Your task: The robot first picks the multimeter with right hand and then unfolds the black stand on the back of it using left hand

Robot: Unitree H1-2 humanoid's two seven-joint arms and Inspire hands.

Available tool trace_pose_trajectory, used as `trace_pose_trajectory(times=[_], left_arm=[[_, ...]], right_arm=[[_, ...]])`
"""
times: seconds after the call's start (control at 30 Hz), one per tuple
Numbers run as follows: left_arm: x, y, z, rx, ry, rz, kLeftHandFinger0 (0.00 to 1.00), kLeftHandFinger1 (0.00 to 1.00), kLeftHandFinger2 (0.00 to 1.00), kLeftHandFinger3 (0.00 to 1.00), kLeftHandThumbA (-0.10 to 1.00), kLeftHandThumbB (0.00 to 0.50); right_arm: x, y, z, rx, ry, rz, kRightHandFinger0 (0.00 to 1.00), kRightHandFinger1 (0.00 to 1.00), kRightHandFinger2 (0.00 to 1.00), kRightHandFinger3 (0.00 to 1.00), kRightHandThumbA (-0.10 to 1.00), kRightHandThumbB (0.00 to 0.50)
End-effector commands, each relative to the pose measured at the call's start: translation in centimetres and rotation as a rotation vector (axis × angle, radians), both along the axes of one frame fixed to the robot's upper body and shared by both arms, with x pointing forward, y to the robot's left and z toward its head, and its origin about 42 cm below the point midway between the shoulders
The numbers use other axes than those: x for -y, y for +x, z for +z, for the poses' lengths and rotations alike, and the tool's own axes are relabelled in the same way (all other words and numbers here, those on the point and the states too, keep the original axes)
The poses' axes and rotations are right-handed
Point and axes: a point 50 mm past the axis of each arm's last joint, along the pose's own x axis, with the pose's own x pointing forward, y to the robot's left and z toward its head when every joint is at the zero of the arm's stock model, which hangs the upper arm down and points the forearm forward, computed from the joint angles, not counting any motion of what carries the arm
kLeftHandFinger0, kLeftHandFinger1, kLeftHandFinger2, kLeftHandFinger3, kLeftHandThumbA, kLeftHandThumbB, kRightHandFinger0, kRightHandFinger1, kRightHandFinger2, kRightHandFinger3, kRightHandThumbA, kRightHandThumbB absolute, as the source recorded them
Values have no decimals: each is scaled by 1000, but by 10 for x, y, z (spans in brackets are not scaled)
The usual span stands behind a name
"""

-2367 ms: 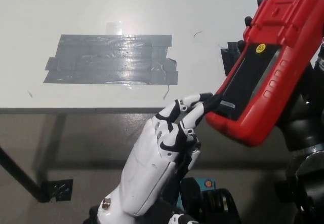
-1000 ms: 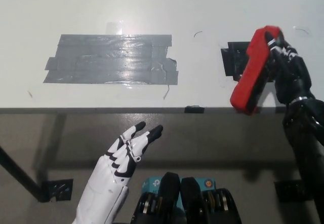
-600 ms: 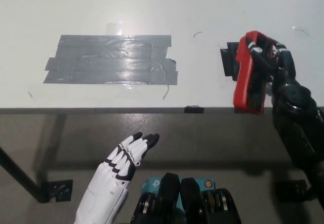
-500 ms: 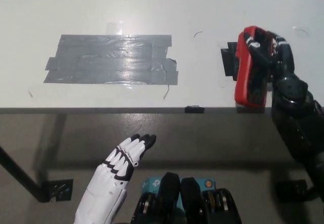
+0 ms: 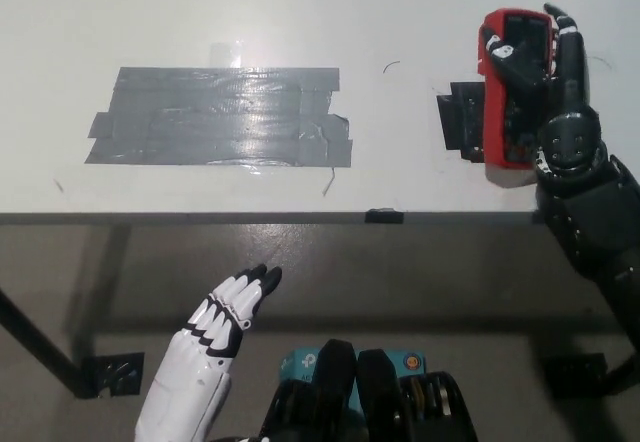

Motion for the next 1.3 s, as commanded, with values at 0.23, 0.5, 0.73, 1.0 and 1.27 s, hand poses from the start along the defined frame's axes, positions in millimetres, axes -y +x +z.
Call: trace_pose_trajectory(times=[0.23, 0.5, 0.73, 1.0, 1.27], left_arm=[[-17, -8, 12, 111, -68, 79, 1000, 950, 967, 1000, 1000, 209], [-20, -4, 14, 134, -94, 99, 1000, 935, 974, 1000, 1000, 217], [-25, -13, 11, 124, -107, 100, 1000, 945, 972, 1000, 1000, 206], [-26, -20, 10, 133, -116, 114, 1000, 935, 961, 1000, 1000, 210], [-28, -23, 9, 118, -124, 127, 1000, 920, 943, 1000, 1000, 222]], right_arm=[[-25, 26, 70, 307, -324, 217, 0, 405, 813, 738, -100, 150], [-23, 21, 44, 241, -343, 247, 0, 451, 867, 871, -100, 136], [-26, 17, 27, 122, -291, 337, 1000, 1000, 1000, 1000, 324, 289], [-28, 15, 27, 59, -379, 389, 1000, 1000, 1000, 1000, 885, 500], [-34, 7, 66, 267, -283, 347, 1000, 1000, 1000, 1000, 824, 464]])
